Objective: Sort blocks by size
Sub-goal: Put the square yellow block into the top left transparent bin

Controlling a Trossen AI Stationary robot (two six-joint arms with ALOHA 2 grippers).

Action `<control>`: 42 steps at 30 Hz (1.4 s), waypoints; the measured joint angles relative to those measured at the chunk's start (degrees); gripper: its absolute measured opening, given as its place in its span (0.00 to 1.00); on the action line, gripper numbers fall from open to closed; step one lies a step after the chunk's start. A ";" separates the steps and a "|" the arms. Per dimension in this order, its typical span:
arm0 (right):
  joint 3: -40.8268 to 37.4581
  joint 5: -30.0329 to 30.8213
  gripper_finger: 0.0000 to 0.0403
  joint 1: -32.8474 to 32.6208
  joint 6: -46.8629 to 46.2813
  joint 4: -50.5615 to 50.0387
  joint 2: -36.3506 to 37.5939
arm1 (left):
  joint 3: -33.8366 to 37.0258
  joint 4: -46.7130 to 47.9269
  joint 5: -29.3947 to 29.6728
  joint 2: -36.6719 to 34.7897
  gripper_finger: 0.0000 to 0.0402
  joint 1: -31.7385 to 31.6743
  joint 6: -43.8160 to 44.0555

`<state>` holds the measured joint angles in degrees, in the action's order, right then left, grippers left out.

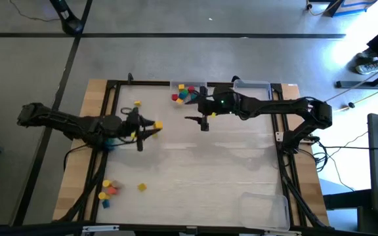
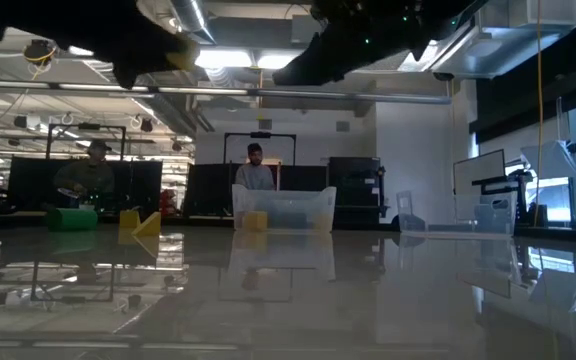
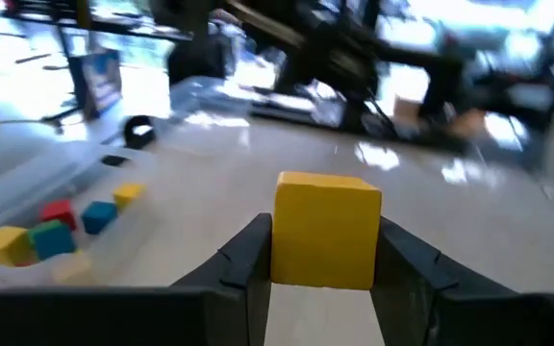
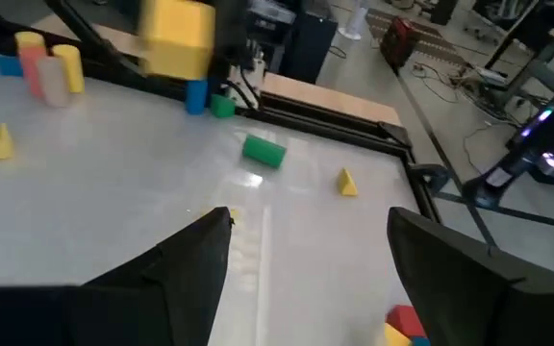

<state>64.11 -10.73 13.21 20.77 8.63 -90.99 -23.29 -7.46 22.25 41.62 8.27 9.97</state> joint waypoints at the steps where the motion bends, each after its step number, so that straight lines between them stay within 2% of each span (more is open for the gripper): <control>1: -0.02 0.43 0.69 -0.08 -0.51 0.25 -0.01 | 0.25 -1.99 0.01 0.15 0.30 -1.24 0.70; 4: -0.02 3.63 0.69 -0.62 -1.17 0.59 0.01 | 1.26 -6.12 0.00 0.53 0.30 -4.13 3.29; 7: -0.02 4.35 0.69 -0.43 -1.12 0.78 0.01 | 2.35 -9.29 -0.22 1.39 0.30 -6.35 5.51; 11: -0.02 5.08 0.69 -0.45 -2.52 1.78 0.01 | 3.15 -13.36 -4.79 3.22 0.30 -8.57 8.25; 16: 0.02 -3.16 0.69 -1.27 -2.29 4.72 -1.19 | 3.14 -18.24 -8.85 5.92 0.30 -9.66 10.50; 18: -0.02 -4.03 0.69 -3.05 1.06 6.74 -2.61 | 3.13 -19.68 -9.40 6.99 0.30 -9.86 11.82; 21: -0.02 -1.57 0.69 -6.05 8.36 11.05 -4.51 | 3.13 -22.27 -9.67 8.74 0.30 -9.86 12.56; 28: -0.02 11.02 0.69 -10.63 21.86 26.05 -8.97 | 3.09 -27.94 -11.81 11.70 0.30 -9.77 14.52; 32: -0.02 11.04 0.69 -10.73 24.57 29.84 -10.56 | 3.09 -29.51 -12.90 12.51 0.30 -9.77 15.16; 42: 0.15 8.90 0.69 -10.57 25.98 32.08 -10.75 | 3.09 -30.25 -13.29 13.33 0.30 -9.77 14.59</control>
<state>64.27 -1.83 2.63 46.75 40.71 -101.75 -20.21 -37.71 8.95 54.95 -1.50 24.55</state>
